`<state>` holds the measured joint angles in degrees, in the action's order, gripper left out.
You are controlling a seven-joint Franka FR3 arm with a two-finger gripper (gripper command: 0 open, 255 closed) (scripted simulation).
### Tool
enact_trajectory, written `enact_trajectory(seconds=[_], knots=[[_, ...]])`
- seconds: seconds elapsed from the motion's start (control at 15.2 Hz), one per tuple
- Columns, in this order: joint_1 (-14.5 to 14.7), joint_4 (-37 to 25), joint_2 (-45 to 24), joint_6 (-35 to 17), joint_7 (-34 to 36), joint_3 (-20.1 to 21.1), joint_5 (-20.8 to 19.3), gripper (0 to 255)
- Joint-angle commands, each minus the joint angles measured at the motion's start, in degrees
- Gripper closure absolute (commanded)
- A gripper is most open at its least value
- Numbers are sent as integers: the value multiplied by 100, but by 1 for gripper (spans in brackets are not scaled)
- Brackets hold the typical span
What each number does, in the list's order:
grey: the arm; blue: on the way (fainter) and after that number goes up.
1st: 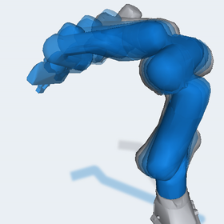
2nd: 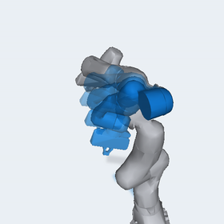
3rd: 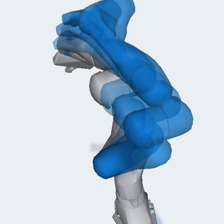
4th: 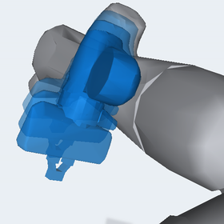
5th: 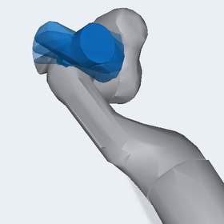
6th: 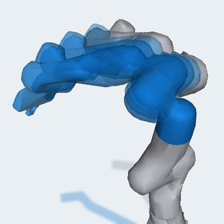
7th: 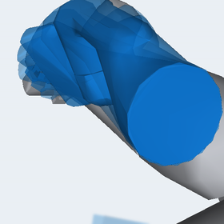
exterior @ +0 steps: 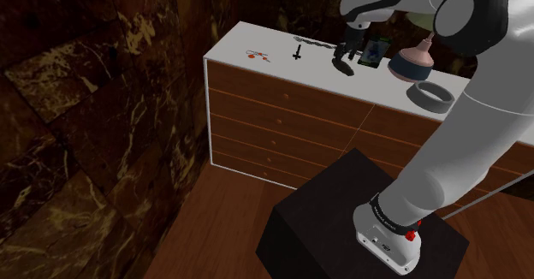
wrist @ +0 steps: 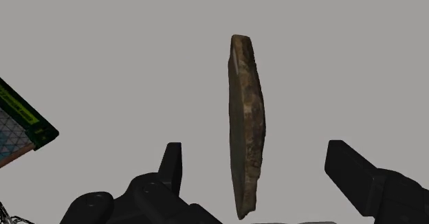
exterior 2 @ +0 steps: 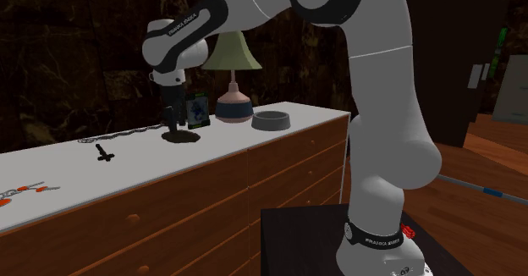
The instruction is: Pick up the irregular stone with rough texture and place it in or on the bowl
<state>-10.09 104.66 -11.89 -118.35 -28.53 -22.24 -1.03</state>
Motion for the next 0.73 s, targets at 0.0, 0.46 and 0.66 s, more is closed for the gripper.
enact_trajectory(seconds=[0.0, 0.46, 0.66], knots=[[-21, 79, -49, -128, -30, -5, 20, 0], [-39, 179, -131, -305, -52, -1, 54, 0], [-39, 179, -130, -304, -52, -1, 53, 0]])
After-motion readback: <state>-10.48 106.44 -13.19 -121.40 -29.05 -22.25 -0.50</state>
